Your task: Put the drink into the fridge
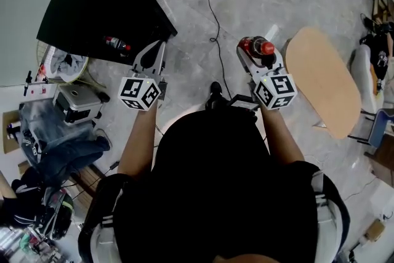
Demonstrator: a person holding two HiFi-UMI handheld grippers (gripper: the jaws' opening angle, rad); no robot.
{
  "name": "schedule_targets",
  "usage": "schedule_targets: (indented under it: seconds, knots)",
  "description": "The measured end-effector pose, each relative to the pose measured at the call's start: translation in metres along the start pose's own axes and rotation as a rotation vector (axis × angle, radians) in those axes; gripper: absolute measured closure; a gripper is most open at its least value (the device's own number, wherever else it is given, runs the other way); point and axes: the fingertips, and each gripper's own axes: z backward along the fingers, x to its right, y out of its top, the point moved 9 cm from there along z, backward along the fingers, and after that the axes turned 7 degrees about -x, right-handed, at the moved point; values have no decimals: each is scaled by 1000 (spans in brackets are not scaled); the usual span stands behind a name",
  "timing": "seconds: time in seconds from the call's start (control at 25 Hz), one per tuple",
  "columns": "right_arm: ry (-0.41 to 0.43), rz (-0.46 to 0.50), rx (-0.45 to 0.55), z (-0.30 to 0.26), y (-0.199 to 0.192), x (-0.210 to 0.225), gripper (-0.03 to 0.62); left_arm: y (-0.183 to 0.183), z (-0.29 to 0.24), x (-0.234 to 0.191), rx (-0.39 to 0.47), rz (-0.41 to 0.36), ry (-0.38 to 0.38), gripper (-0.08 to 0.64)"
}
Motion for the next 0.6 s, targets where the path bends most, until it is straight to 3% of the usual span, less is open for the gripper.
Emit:
schedule_targets:
  seconds: [0.32, 0.6]
  knots:
    - [79, 8, -6, -78, 37, 66, 282, 31, -92, -32, -26, -24, 64, 545]
    - [121, 15, 14, -121, 60, 84, 282, 55, -121, -53, -17, -27, 92, 545]
